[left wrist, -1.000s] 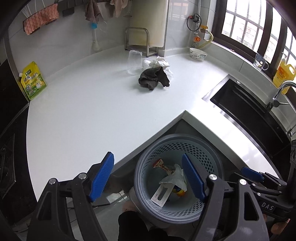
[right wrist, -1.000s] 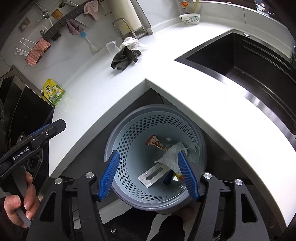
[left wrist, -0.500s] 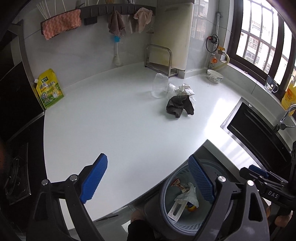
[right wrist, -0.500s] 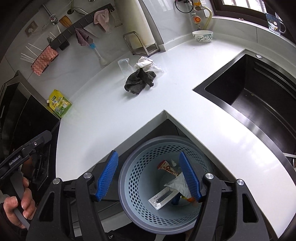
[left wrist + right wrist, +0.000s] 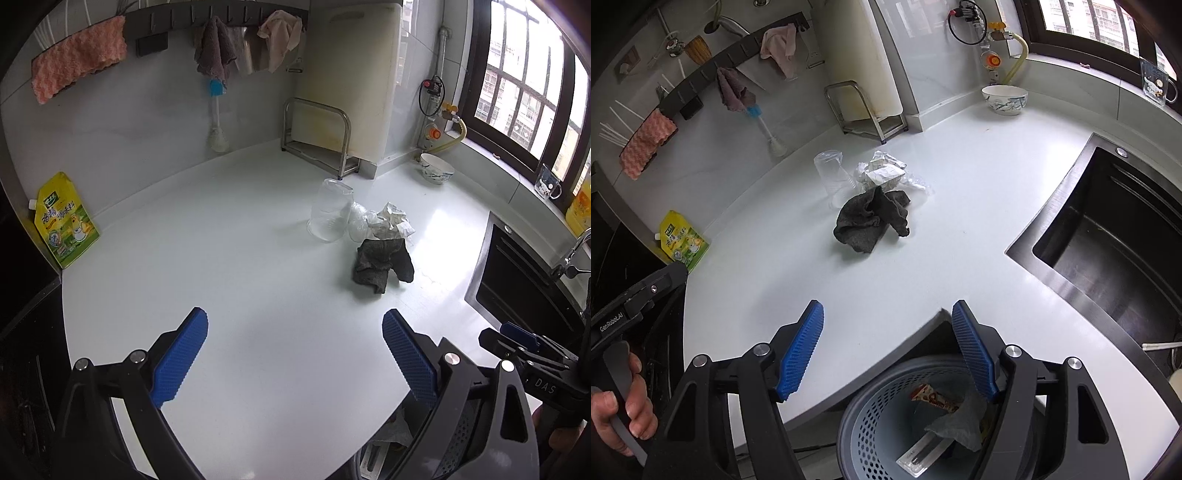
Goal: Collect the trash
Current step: 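Move both tools back toward the dark grey cloth on the counter, then grasp the dark grey cloth with the right tool while the left tool grasps the clear cup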
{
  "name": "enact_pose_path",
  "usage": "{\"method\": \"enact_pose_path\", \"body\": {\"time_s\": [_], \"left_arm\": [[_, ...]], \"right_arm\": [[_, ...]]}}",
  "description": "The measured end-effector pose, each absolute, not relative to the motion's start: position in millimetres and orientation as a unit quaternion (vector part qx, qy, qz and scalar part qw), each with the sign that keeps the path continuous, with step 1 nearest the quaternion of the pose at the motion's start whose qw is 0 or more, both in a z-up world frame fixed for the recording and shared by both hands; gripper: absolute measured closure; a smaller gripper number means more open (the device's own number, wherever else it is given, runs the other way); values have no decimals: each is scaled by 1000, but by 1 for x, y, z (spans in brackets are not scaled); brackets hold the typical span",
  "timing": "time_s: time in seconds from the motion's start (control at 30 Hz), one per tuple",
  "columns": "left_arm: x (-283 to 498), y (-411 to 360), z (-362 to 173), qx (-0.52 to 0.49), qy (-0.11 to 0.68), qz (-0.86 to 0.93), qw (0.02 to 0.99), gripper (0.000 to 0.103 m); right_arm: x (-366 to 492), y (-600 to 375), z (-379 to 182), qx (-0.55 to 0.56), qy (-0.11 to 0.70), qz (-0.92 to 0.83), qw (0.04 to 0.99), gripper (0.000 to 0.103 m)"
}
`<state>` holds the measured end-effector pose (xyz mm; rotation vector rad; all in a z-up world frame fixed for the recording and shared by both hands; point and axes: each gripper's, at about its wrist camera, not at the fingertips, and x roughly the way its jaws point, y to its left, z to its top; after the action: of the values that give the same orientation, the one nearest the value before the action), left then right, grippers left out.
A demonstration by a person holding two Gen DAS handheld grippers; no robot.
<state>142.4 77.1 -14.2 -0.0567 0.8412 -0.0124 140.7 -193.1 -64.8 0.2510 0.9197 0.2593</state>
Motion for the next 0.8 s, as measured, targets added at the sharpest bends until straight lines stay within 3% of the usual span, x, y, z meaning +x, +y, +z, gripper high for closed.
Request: {"method": "enact_pose_path", "body": {"time_s": [0.5, 0.8], "left_arm": [[261, 100, -58, 9, 430, -54, 901, 9], [301, 110, -80, 9, 435, -69, 898, 9]], "right_arm": [[230, -135, -95, 129, 451, 95, 878, 33], [274, -116, -118, 156, 459, 50, 873, 28]]}}
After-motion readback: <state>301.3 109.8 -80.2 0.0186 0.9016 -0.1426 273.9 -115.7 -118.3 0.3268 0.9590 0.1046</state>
